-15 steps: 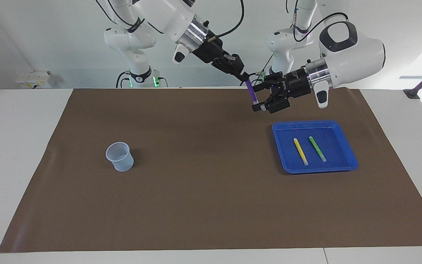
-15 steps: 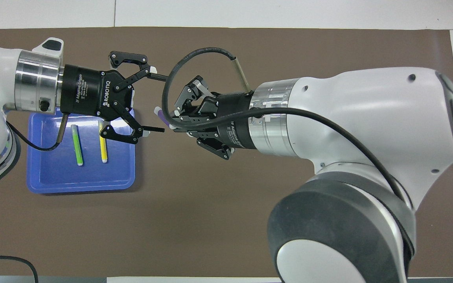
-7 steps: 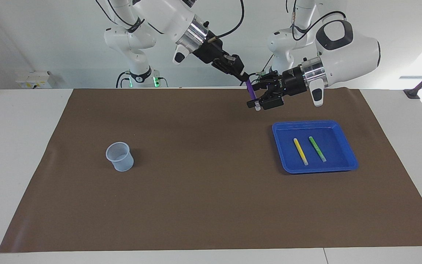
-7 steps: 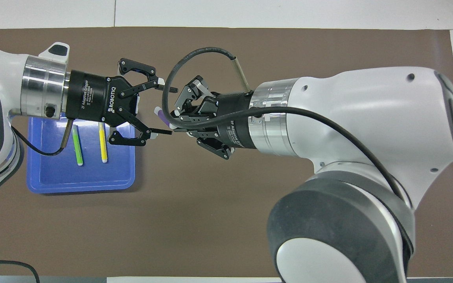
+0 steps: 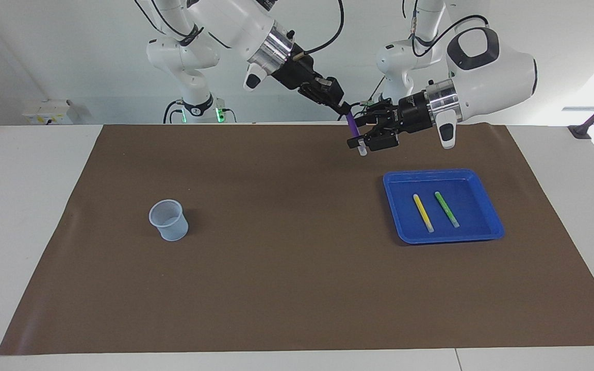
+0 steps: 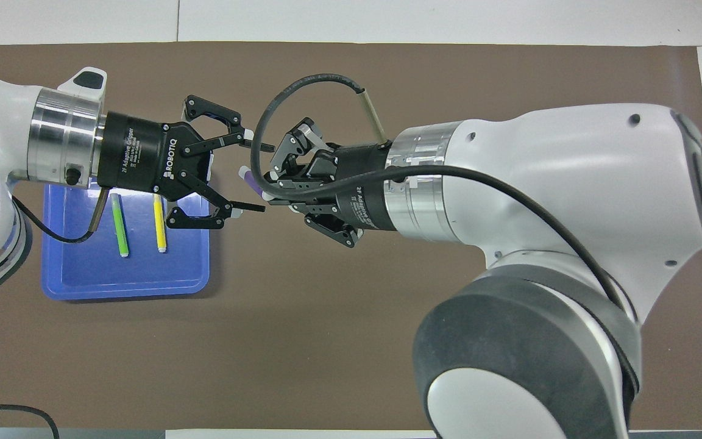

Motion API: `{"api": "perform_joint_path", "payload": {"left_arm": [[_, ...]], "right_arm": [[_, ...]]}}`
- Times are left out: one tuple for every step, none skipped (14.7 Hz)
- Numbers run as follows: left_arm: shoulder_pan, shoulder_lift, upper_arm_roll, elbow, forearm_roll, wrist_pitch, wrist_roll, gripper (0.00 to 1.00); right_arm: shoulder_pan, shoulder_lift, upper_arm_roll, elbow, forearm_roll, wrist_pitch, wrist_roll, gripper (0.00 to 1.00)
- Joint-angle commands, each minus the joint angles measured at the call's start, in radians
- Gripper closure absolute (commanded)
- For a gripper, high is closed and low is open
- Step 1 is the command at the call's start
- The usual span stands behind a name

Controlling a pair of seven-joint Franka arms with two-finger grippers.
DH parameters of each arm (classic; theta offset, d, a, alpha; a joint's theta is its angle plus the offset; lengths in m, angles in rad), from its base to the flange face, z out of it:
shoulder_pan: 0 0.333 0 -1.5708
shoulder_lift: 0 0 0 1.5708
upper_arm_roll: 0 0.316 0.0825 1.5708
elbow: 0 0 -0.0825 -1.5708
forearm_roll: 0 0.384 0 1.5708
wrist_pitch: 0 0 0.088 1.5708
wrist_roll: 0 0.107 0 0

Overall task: Right arm passes pens to left for tray arrangement
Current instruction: 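Close the left gripper on the purple pen and open the right gripper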

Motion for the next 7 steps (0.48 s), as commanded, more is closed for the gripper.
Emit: {"api": "perform_joint_path", "payload": {"left_arm": [[0.012,-0.048,0.008,-0.051,-0.014,-0.016,0.031,0.37],[0.012,-0.049,0.011,-0.057,-0.014,-0.016,0.037,0.42],[0.013,-0.052,0.011,-0.059,-0.014,-0.016,0.040,0.44],[0.013,-0.052,0.011,-0.057,-0.014,-0.017,0.040,0.48],[0.013,-0.052,0.011,-0.057,-0.014,-0.019,0.040,0.50],[0.015,-0.052,0.011,-0.057,-0.014,-0.021,0.040,0.51],[0.016,-0.052,0.012,-0.057,-0.014,-0.027,0.042,0.51]], "right_arm": [[-0.001,0.008,0.010,0.005,0.001,0.011,0.002,1.00],[-0.001,0.008,0.010,0.003,0.000,0.011,0.002,1.00],[-0.001,0.008,0.010,0.003,-0.007,0.009,0.002,1.00],[-0.001,0.008,0.010,0.005,-0.007,0.008,0.002,1.00],[-0.001,0.008,0.010,0.003,-0.008,0.008,0.001,1.00],[-0.001,0.008,0.010,0.003,-0.008,0.008,0.001,1.00],[-0.001,0.008,0.010,0.005,-0.010,0.008,0.001,1.00]]}}
